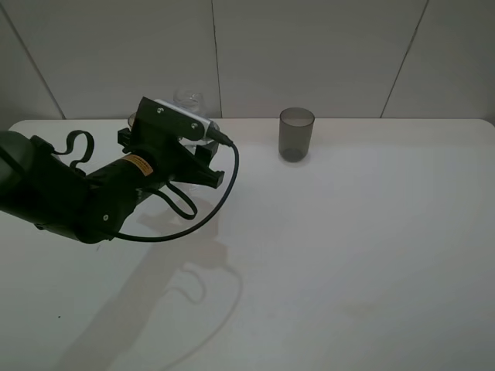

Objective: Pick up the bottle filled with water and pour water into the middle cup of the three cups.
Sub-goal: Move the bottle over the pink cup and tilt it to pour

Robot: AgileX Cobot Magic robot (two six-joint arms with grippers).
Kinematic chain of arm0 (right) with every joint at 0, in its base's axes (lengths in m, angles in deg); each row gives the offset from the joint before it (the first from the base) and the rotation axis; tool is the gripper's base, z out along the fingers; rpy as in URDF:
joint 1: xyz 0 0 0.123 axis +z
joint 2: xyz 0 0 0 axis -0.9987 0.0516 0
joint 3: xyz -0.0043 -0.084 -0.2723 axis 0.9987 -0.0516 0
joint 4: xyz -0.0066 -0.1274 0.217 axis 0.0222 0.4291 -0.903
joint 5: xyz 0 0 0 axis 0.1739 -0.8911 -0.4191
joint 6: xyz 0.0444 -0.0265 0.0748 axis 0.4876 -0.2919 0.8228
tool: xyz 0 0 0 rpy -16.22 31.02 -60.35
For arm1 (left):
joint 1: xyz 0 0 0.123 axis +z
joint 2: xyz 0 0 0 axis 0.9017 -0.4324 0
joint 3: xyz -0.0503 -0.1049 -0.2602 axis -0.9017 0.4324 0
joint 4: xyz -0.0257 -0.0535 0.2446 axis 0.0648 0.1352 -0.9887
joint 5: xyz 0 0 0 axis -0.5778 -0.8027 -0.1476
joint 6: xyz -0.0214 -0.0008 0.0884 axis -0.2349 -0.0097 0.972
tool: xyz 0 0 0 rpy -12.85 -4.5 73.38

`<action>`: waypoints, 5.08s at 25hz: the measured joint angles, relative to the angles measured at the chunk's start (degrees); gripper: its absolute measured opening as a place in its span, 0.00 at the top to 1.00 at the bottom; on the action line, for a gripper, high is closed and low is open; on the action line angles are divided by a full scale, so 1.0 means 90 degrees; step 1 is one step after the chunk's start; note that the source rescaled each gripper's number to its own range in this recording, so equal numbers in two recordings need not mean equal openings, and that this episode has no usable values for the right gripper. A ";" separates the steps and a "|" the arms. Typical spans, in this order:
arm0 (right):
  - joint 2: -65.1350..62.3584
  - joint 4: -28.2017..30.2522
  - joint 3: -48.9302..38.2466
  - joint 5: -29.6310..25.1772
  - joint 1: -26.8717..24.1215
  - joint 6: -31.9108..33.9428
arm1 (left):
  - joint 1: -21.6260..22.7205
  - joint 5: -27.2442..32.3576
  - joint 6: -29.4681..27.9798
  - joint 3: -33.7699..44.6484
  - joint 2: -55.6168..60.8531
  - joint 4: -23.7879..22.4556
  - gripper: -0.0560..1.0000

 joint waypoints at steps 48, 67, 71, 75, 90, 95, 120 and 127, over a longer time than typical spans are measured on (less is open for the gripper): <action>0.0000 0.0000 0.0000 0.0000 0.0000 0.0000 | 0.3711 0.7359 0.0435 -0.3085 0.1076 -0.5370 0.94; 0.0000 0.0000 0.0000 0.0000 0.0000 0.0000 | 0.3788 0.7024 0.2776 -0.3085 0.0763 -0.3855 0.94; 0.0000 0.0000 0.0000 0.0000 0.0000 0.0000 | 0.3788 0.7049 0.3943 -0.3124 0.0620 -0.3140 0.94; 0.0000 0.0000 0.0000 0.0000 0.0000 0.0000 | 0.3841 0.7332 0.4293 -0.3475 0.0407 -0.2984 0.94; 0.0000 0.0000 0.0000 0.0000 0.0000 0.0000 | 0.3846 0.8024 0.4945 -0.4386 -0.0321 -0.3608 0.94; 0.0000 0.0000 0.0000 0.0000 0.0000 0.0000 | 0.3846 0.8024 0.5085 -0.4537 -0.0529 -0.3869 0.94; 0.0000 0.0000 0.0000 0.0000 0.0000 0.0000 | 0.3846 0.7078 0.5174 -0.4747 -0.1009 -0.4568 0.94; 0.0000 0.0000 0.0000 0.0000 0.0000 0.0000 | 0.3846 0.6773 0.5513 -0.4747 -0.1209 -0.4573 0.94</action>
